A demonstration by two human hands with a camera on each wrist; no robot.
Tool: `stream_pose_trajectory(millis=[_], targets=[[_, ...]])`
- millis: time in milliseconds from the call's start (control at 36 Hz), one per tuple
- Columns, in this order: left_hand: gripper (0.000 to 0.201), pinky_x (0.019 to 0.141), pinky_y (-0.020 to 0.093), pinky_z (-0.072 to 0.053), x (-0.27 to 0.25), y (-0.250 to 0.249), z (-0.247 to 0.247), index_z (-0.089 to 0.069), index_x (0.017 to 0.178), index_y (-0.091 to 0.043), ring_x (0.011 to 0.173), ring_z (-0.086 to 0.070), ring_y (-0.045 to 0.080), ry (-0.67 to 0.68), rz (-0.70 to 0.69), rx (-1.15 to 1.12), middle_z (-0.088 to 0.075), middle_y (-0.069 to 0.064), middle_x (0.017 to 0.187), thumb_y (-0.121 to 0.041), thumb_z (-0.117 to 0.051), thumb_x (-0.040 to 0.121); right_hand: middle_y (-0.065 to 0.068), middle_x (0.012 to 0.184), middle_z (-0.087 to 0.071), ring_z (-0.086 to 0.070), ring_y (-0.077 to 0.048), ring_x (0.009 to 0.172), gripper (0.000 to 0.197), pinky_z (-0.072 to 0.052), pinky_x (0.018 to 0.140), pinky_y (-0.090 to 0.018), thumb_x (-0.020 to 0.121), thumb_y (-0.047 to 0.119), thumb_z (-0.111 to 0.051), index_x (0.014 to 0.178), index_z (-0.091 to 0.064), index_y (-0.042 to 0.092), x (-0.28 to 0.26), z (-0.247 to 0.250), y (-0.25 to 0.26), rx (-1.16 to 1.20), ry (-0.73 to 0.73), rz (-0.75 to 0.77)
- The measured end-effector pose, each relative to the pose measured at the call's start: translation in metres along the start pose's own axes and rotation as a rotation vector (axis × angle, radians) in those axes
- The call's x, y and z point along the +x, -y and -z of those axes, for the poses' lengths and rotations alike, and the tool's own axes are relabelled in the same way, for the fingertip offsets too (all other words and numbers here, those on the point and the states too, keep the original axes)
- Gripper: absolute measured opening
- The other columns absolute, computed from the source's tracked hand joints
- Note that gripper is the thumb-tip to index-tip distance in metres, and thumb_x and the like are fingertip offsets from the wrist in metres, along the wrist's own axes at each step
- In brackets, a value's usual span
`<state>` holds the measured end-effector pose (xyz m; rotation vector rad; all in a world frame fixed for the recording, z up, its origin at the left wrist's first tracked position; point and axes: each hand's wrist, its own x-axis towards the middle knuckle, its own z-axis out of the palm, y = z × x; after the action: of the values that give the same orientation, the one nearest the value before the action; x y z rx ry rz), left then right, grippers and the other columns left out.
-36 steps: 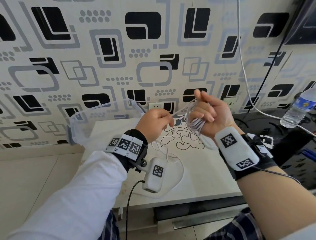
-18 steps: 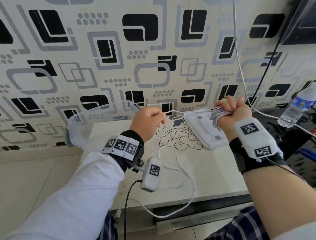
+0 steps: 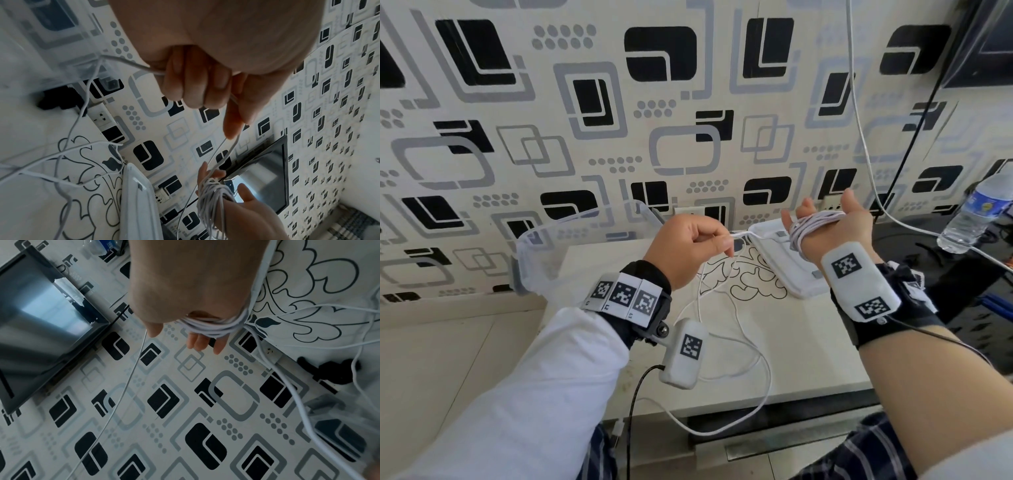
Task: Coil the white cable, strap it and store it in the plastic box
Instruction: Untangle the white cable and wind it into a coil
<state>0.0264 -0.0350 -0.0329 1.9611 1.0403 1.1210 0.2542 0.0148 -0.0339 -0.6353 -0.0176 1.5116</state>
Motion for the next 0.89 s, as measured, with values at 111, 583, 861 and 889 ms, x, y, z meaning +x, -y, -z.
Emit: stream_pose_trajectory(millis=[111,583,861,889], targets=[[0.021,0.047,0.014,-0.026,-0.001,-0.003,0.001,-0.072,0.071,-0.015,0.043,-0.029,0.006,0.0,-0.002,-0.009,-0.038,-0.012,0.042,-0.022,-0.061,0.087,-0.018,0.123,-0.058,-0.057,-0.029,0.116,0.054,-0.044,0.099,-0.053,0.089,0.051,-0.056,0.095,-0.047,-0.002,-0.006,-0.005,-0.004,-0.051,0.068,-0.045],[0.021,0.048,0.013,-0.027,-0.004,-0.012,0.003,-0.075,0.074,-0.009,0.045,-0.029,0.008,0.146,0.001,-0.038,-0.036,-0.003,0.048,-0.017,-0.061,0.088,-0.02,0.151,-0.031,-0.037,-0.037,0.135,0.115,-0.02,0.104,-0.07,0.071,0.081,-0.047,0.148,-0.02,0.001,-0.002,-0.007,-0.012,-0.288,0.064,-0.148],[0.018,0.049,0.011,-0.031,-0.004,-0.016,0.005,-0.074,0.077,-0.002,0.045,-0.037,0.003,0.223,0.014,-0.069,-0.05,-0.014,0.047,-0.008,-0.063,0.09,-0.026,0.152,-0.024,-0.026,-0.048,0.138,0.124,-0.026,0.101,-0.072,0.062,0.078,-0.057,0.15,-0.012,0.004,0.008,-0.003,-0.013,-0.208,0.135,-0.192],[0.017,0.05,0.007,-0.031,-0.004,-0.016,0.005,-0.074,0.079,0.002,0.044,-0.041,0.001,0.234,0.015,-0.059,-0.053,-0.016,0.047,-0.003,-0.062,0.09,-0.025,0.152,-0.025,-0.027,-0.047,0.137,0.125,-0.024,0.104,-0.07,0.06,0.079,-0.058,0.15,-0.014,0.005,0.01,-0.002,-0.012,-0.218,0.129,-0.201]])
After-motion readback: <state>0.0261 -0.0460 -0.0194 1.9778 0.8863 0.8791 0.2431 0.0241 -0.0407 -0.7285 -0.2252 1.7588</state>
